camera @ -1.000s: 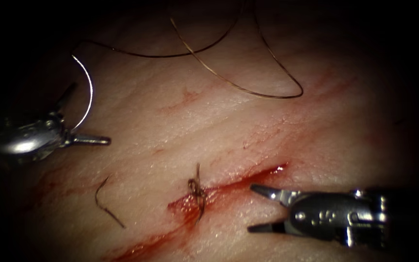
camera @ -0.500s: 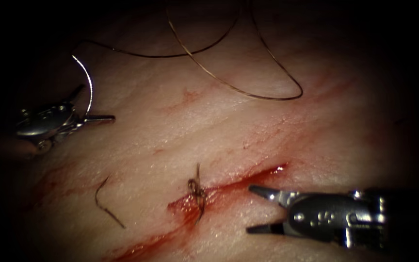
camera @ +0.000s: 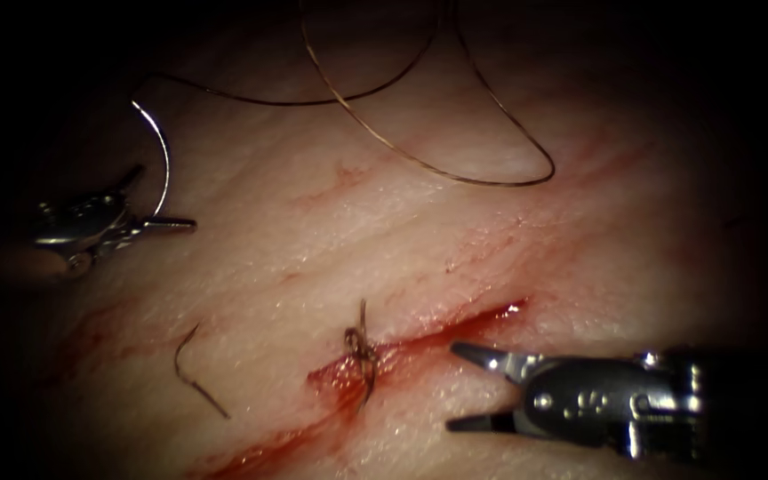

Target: Wound Closure

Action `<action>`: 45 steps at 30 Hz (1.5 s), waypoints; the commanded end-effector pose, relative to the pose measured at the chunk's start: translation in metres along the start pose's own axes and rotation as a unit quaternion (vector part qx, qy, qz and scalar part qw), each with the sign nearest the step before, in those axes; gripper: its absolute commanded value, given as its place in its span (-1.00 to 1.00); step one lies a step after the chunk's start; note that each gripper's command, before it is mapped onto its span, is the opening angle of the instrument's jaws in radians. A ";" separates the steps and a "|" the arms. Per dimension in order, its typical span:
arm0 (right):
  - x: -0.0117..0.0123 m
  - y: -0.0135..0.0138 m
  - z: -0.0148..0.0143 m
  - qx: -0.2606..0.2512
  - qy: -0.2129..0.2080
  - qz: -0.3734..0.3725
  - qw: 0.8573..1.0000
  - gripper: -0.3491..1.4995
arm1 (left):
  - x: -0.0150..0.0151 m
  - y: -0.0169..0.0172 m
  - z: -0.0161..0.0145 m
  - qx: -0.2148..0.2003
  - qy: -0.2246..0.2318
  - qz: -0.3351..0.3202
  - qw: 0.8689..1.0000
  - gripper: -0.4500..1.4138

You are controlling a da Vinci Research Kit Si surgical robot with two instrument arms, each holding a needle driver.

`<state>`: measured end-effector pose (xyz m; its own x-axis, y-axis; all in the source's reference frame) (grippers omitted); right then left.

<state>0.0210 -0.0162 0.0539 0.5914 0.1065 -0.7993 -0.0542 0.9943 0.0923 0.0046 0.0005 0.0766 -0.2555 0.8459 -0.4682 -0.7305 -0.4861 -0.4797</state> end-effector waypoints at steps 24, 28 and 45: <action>-0.0001 -0.0010 0.0002 0.005 0.004 0.001 1.000 0.98 | -0.0050 -0.0041 0.0042 -0.029 -0.038 -0.018 0.999 -0.06; -0.0002 -0.0011 0.0000 0.005 0.004 0.001 1.000 0.98 | -0.0048 -0.0041 0.0039 -0.031 -0.040 -0.021 0.999 -0.53; 0.0045 -0.0010 -0.0003 0.010 0.036 0.075 0.996 0.98 | -0.0006 0.0023 0.0007 -0.033 -0.020 0.003 0.999 -0.68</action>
<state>0.0227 -0.0160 0.0495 0.5130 0.2640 -0.8168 -0.1311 0.9645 0.2294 0.0025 -0.0007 0.0750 -0.2896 0.8469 -0.4461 -0.6866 -0.5085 -0.5196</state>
